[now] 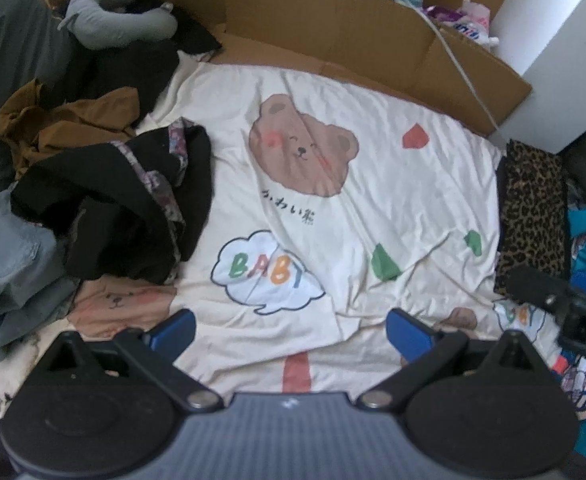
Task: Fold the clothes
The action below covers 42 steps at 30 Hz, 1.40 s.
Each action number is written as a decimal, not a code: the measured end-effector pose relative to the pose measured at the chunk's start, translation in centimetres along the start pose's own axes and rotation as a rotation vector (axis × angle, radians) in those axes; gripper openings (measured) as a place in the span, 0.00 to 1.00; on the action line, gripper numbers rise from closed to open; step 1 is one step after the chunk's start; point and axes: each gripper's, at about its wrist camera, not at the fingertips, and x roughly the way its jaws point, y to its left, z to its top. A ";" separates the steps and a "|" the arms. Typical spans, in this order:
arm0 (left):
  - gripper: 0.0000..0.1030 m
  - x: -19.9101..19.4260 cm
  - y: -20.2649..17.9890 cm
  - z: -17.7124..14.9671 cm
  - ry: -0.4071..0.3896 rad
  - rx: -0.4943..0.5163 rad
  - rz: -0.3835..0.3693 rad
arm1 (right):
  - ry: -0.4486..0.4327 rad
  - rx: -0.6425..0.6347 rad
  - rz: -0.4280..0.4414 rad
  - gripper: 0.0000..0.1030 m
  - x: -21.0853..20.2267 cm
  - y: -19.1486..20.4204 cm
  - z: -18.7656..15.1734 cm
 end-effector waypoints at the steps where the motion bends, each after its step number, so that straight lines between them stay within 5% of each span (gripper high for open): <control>1: 0.99 0.1 0.2 -0.1 0.001 -0.001 0.007 | 0.000 0.001 0.001 0.93 0.0 0.0 0.0; 17: 0.98 -1.1 -0.2 -0.4 -0.075 0.050 0.030 | 0.003 0.000 0.008 0.93 0.1 0.4 -0.6; 42: 0.99 -1.0 -1.1 -0.6 -0.068 0.074 0.015 | -0.011 0.012 -0.001 0.93 -0.4 -0.2 -1.1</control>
